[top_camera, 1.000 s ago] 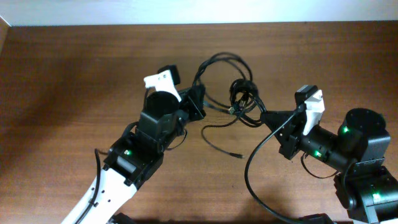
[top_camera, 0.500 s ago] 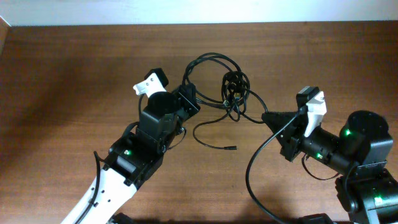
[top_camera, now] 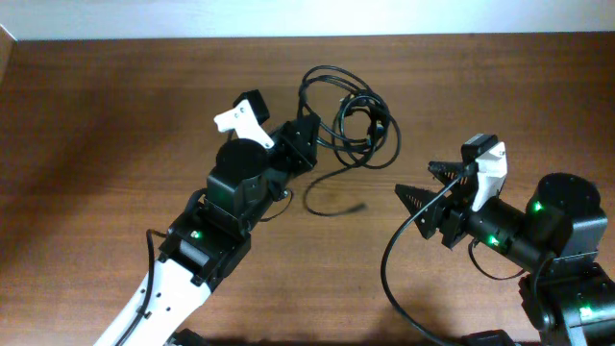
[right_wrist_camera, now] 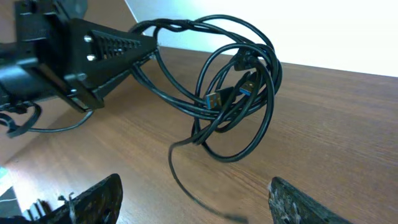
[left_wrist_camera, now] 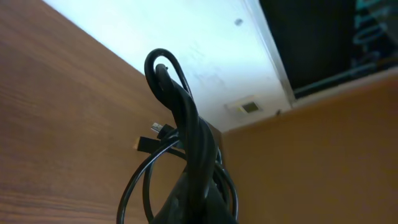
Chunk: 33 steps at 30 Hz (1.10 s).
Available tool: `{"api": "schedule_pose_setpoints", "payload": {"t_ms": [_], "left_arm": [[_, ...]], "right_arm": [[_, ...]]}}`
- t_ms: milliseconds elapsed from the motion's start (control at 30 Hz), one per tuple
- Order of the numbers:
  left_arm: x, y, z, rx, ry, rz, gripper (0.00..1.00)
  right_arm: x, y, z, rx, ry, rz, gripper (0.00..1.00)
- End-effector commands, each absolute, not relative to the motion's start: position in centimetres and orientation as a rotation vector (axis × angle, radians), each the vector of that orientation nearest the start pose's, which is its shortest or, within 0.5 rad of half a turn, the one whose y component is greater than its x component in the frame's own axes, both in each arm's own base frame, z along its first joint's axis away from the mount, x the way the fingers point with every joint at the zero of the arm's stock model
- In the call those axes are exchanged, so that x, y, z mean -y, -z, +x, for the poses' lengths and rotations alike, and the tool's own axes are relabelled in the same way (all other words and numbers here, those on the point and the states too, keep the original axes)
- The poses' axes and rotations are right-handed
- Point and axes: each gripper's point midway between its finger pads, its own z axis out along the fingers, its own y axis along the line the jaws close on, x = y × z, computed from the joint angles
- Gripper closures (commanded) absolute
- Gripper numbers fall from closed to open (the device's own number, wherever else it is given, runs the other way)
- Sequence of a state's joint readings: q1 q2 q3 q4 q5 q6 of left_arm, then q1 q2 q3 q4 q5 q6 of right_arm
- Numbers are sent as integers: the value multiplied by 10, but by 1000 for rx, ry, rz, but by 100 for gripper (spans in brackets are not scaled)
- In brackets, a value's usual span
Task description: Untangle cables
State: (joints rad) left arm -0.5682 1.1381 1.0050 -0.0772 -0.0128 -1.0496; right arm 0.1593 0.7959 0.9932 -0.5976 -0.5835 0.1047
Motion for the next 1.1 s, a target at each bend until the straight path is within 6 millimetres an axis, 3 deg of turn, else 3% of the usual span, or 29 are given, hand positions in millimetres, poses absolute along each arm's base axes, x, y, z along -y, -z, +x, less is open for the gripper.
{"api": "schedule_pose_setpoints", "payload": {"t_ms": [0,267,533,900,1067], "left_arm": [[226,-344,329,-1864,1163,-308,100],[247,-358,313,-1831,1200,-26,100],[249,-364,312,-1804,1198,17,100],[252,-368,309,-1789,1214,32,100],[262,-375,302,-1764,1243,62,100]], "right_arm": [[-125,-327,257,-1932,-666,-386,26],[-121,-304,278,-2022,-633,-333,29],[-132,-295,279,-2052,-712,-370,33],[-146,-303,268,-2018,-827,-443,33],[-146,-303,268,-2017,-826,-443,52]]}}
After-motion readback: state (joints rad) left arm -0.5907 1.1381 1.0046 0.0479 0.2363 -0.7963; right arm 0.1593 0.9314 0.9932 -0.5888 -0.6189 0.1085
